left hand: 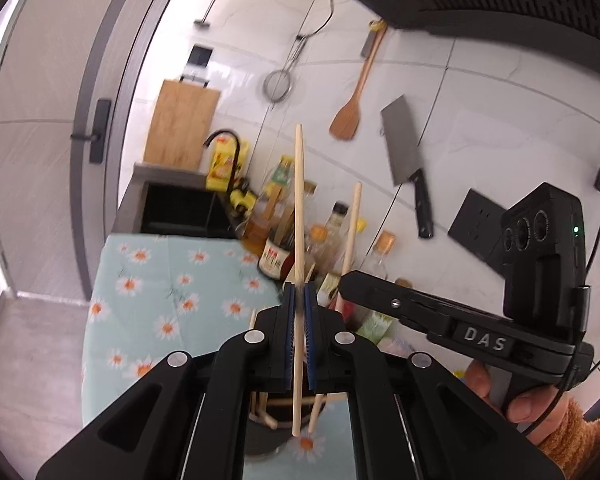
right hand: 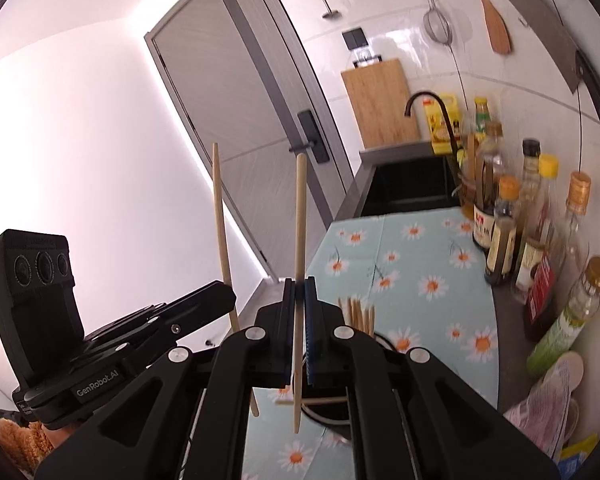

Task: Organize utensils
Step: 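Lift both held chopsticks upright and carry them over the black holder, then open both tools to drop the chopsticks into the black holder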

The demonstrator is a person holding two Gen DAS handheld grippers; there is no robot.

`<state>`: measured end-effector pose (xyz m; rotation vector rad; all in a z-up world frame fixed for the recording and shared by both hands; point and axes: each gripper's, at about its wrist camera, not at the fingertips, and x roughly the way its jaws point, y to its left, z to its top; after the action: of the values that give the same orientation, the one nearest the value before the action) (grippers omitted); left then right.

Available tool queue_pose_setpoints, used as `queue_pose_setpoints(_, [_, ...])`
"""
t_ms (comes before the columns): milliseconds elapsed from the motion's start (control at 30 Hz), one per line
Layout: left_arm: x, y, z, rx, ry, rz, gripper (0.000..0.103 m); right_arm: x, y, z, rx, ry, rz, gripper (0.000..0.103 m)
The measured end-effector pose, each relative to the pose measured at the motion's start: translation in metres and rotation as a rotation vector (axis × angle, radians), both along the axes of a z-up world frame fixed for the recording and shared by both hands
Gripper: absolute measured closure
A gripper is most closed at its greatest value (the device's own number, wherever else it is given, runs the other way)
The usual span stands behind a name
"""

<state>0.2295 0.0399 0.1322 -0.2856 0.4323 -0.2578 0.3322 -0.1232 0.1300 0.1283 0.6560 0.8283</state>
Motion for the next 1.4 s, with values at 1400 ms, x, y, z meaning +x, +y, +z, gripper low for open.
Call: queue_pose_setpoints(1400, [-0.017, -0.002, -0.061, 0.091, -0.197, 0.026, 0.067, -0.019, -0.021, -0.043, -0.011, -0.207, -0.088, 0.060])
